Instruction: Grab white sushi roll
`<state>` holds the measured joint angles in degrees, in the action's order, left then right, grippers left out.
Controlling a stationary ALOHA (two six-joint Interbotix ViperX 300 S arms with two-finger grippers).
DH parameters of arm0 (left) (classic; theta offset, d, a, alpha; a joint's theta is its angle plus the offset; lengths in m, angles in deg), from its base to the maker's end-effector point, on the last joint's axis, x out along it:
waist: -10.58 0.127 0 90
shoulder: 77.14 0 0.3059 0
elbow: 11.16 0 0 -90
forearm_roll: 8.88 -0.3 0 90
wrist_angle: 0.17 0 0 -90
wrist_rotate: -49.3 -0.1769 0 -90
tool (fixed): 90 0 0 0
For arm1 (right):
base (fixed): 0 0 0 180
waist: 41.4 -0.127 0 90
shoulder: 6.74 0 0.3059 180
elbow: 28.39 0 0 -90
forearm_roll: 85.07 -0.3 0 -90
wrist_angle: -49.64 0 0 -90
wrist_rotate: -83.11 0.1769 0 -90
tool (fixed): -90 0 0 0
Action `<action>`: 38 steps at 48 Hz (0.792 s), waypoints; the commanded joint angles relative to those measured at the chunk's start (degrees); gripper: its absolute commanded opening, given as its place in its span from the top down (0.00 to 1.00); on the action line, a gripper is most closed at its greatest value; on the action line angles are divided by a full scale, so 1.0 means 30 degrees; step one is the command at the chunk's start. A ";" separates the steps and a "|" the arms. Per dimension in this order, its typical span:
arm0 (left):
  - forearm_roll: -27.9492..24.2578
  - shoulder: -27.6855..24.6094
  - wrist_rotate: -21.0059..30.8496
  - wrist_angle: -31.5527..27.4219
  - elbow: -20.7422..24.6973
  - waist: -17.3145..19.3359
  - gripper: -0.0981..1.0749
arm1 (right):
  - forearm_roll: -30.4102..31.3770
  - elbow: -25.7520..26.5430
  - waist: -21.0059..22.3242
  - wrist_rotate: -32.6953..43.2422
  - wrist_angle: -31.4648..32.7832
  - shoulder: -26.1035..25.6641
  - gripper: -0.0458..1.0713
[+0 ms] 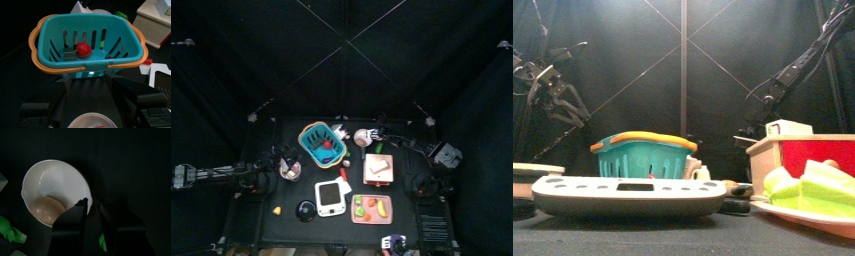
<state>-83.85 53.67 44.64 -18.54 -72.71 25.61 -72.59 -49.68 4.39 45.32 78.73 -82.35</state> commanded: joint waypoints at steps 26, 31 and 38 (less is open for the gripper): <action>-0.0088 -0.0029 -0.0029 0.0059 0.0381 0.0000 0.14 | 0.3164 0.1963 -0.2988 -0.0088 0.4717 -0.7207 0.39; -0.0059 -0.0029 -0.0029 0.0029 0.0410 0.0000 0.14 | 0.2461 0.2520 -0.3164 -0.0410 0.7881 -0.7412 0.39; -0.0088 -0.0029 -0.0029 0.0029 0.0410 0.0000 0.14 | 0.0527 0.3516 -0.3516 -0.4424 1.1777 -0.7354 0.40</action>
<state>-83.85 53.67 44.64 -18.45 -72.71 25.61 -68.11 -41.86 -5.46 37.59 108.71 -103.09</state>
